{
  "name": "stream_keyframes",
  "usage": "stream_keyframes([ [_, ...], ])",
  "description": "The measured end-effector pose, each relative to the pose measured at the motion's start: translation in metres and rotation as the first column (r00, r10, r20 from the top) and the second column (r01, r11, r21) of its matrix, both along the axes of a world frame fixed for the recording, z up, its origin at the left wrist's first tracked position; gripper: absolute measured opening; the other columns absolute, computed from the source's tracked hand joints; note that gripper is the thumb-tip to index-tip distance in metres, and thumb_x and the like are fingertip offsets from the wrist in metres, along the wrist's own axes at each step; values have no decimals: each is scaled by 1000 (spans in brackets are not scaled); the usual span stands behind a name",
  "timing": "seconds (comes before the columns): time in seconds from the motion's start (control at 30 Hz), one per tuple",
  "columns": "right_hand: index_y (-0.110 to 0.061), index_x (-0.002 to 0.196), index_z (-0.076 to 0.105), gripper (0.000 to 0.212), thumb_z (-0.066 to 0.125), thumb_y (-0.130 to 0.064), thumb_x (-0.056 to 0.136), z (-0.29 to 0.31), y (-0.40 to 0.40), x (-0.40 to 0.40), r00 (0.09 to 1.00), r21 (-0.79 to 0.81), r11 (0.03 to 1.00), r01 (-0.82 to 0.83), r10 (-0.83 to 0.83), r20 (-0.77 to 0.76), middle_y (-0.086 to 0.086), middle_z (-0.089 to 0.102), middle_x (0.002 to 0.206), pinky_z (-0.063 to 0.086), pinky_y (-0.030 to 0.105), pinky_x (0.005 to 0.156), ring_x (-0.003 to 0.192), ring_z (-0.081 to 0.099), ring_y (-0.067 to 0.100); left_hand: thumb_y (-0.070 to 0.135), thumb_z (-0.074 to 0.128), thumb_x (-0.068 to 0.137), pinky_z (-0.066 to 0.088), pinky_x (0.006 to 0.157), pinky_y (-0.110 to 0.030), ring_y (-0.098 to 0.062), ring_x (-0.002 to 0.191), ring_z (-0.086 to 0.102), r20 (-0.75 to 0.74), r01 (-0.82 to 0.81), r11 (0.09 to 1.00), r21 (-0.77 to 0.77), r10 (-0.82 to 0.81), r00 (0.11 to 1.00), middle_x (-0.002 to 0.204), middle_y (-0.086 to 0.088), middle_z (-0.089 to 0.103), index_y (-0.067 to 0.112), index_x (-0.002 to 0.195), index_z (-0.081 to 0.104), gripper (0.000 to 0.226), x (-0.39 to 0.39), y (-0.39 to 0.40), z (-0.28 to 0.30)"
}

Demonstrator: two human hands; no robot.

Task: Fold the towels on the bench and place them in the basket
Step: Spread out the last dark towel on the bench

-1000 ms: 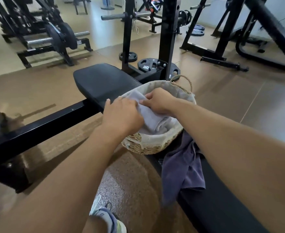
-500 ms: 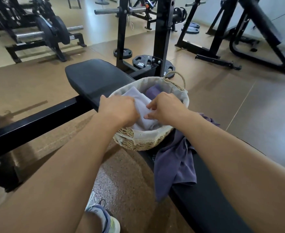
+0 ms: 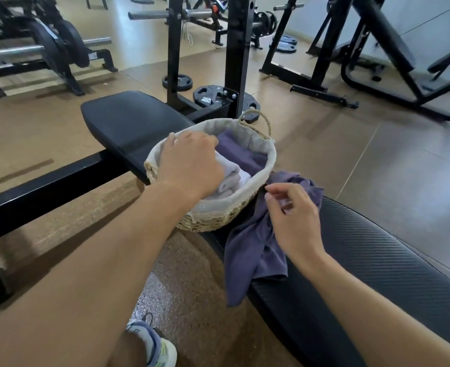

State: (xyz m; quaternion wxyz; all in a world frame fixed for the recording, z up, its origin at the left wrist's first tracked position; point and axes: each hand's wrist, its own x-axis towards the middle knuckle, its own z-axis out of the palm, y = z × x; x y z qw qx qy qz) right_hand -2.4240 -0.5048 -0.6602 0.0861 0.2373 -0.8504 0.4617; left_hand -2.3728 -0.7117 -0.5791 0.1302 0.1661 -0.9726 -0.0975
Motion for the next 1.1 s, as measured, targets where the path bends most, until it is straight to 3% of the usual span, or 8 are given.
stream_keyframes([
  [0.17, -26, 133, 64, 44, 53, -47, 95, -42, 52, 18, 942, 626, 747, -221, 329, -60, -9, 60, 126, 49, 41, 97, 116, 53, 19, 23, 51, 84, 51, 89, -41, -25, 103, 63, -326, 307, 950, 56, -273, 905, 103, -1, 73, 17, 105, 73, 31, 7, 44, 1],
  [0.3, -28, 134, 60, 51, 44, -55, 94, -26, 94, 24, 959, 733, 650, -200, 285, 9, -10, 56, 118, 49, 36, 95, 109, 52, 16, 34, 57, 92, 54, 78, -40, -24, 92, 66, -49, 438, 887, 147, -436, 899, 93, 1, 72, 25, 99, 67, 15, 17, 93, -17],
  [0.53, -39, 137, 45, 47, 52, -57, 94, 4, 157, 77, 976, 790, 574, -217, 125, 178, -17, 57, 125, 44, 26, 95, 118, 56, 12, 54, 63, 86, 48, 93, -41, -22, 114, 55, 368, 599, 795, 101, -589, 720, 117, 4, 57, 28, 120, 56, 44, 30, 143, -76],
  [0.67, -45, 155, 23, 74, 54, -66, 91, 16, 172, 102, 903, 720, 571, -395, 98, 418, -13, 68, 120, 48, 31, 99, 117, 60, 14, 42, 66, 86, 43, 93, -37, -19, 109, 54, 319, 660, 744, 102, -653, 687, 111, 9, 62, 33, 111, 64, 27, 24, 150, -83],
  [0.77, -48, 139, 52, 51, 65, -57, 91, 21, 172, 109, 777, 443, 743, -501, 161, 609, -18, 74, 99, 54, 23, 87, 81, 67, -5, 28, 66, 84, 45, 90, -39, -20, 103, 57, 241, 619, 765, 177, -643, 727, 101, 9, 66, 32, 98, 64, 14, 19, 147, -86],
  [0.87, -43, 110, 69, 25, 71, -51, 87, 15, 181, 94, 976, 496, 850, -178, 90, 197, -25, 61, 78, 52, 22, 69, 69, 56, -7, 17, 62, 81, 48, 83, -42, -23, 96, 59, 168, 572, 812, 114, -584, 794, 94, 7, 67, 28, 95, 65, 18, 10, 140, -89],
  [0.93, -43, 105, 67, 22, 71, -52, 85, 15, 191, 79, 1000, 504, 864, 20, -23, -1, -23, 58, 78, 45, 21, 67, 70, 51, -3, 11, 60, 80, 50, 80, -43, -24, 95, 59, 121, 517, 853, 73, -522, 844, 94, 7, 66, 27, 99, 66, 26, 3, 135, -89],
  [1.1, -41, 109, 57, 29, 66, -57, 87, 29, 224, 41, 948, 596, 778, 201, -307, 81, -20, 60, 93, 44, 34, 77, 91, 60, 8, 36, 44, 99, 50, 88, -44, -30, 107, 62, 178, 308, 944, 116, -325, 929, 109, -1, 68, 27, 104, 64, 22, -2, 127, -90],
])
